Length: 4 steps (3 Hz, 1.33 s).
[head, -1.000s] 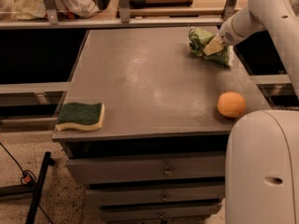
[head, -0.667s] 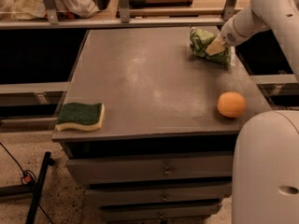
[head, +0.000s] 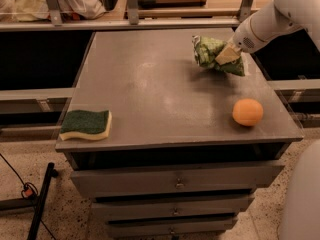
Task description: Move green jalapeno chip bag near sponge
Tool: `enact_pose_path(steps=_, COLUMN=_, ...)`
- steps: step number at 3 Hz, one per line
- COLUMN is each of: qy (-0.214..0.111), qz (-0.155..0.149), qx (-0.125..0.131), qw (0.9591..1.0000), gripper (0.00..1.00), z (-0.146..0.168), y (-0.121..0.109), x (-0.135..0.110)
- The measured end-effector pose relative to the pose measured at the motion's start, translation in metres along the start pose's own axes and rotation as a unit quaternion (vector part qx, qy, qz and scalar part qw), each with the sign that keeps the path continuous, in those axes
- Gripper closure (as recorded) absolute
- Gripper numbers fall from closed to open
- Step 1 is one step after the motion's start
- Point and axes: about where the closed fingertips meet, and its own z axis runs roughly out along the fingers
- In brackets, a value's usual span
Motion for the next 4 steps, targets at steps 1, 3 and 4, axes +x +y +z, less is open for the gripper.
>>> enact_pose_path(steps=1, qy=-0.007, qz=-0.045, qx=-0.049, qw=0.9978, gripper=1.0, z=0.005, y=0.054, x=-0.012)
enact_pose_path(steps=3, qy=-0.038, qz=-0.144, qx=-0.124, qw=0.9811, gripper=1.0, z=0.008, y=0.133, x=-0.044)
enact_pose_path(steps=4, qy=-0.057, qz=-0.178, qx=-0.15, qw=0.9709, gripper=1.0, z=0.006, y=0.158, x=-0.06)
